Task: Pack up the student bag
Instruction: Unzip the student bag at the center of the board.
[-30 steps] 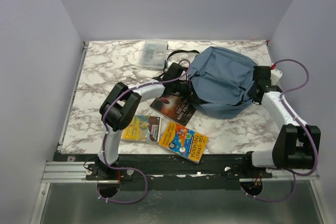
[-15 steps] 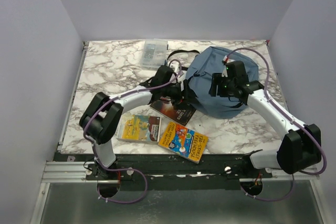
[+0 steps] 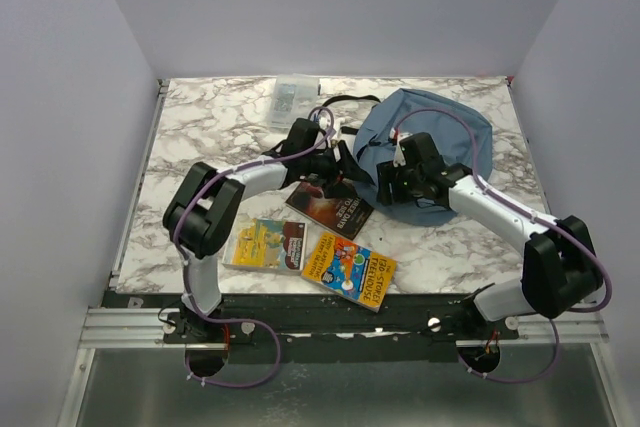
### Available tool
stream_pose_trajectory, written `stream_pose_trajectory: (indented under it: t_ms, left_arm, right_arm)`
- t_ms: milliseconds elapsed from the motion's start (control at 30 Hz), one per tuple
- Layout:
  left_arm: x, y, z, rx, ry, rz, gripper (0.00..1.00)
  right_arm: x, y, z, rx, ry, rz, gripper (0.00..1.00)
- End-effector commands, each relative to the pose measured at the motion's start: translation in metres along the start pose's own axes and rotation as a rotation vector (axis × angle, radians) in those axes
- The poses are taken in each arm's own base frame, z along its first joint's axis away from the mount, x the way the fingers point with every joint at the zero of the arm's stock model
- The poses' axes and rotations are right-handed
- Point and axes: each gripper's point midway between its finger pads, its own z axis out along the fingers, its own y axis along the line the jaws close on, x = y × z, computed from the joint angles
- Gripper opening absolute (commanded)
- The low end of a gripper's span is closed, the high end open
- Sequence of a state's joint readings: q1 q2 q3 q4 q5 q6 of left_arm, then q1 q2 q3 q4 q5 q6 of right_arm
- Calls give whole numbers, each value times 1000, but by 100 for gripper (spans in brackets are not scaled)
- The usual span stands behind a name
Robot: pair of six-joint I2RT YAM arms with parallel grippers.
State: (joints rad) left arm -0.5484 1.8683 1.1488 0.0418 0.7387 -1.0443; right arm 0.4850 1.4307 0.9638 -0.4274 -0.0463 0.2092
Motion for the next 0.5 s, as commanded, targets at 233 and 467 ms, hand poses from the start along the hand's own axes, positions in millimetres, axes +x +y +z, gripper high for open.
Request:
stream_pose_trajectory:
  t_ms: [233,467]
  left_arm:
    - [-35,5,34,3,-25,-71,40]
    - [-34,1,37,41,-51,4,12]
  right_arm:
    - [29,19,5,-102,13,151,46]
    - [13,13,-24,-55,-87,227,47]
